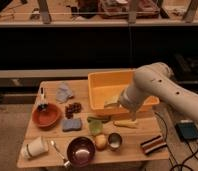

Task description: Place banana in table surface

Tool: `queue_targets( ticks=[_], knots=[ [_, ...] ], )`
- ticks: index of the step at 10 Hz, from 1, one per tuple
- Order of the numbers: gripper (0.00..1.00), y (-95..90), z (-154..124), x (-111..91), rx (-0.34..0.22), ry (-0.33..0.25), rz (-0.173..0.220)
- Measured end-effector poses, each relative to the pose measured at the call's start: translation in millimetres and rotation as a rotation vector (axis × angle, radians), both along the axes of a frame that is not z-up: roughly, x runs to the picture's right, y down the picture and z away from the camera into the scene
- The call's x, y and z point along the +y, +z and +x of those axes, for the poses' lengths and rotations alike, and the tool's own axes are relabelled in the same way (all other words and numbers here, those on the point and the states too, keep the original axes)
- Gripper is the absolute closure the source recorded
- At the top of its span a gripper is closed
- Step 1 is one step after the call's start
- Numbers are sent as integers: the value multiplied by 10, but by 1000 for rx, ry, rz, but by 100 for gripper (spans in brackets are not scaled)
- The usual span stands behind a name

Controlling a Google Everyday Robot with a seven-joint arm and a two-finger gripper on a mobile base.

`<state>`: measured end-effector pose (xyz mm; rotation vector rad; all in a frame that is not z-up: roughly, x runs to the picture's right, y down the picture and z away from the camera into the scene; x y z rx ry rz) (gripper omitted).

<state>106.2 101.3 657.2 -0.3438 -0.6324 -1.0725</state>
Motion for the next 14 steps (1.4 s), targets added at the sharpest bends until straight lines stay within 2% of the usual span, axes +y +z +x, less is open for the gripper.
queue_targets(
  ticks=[12, 14],
  knots=[
    [20, 8, 7, 0, 4, 3, -2],
    [20, 96, 82, -22, 72, 34, -14]
  ],
)
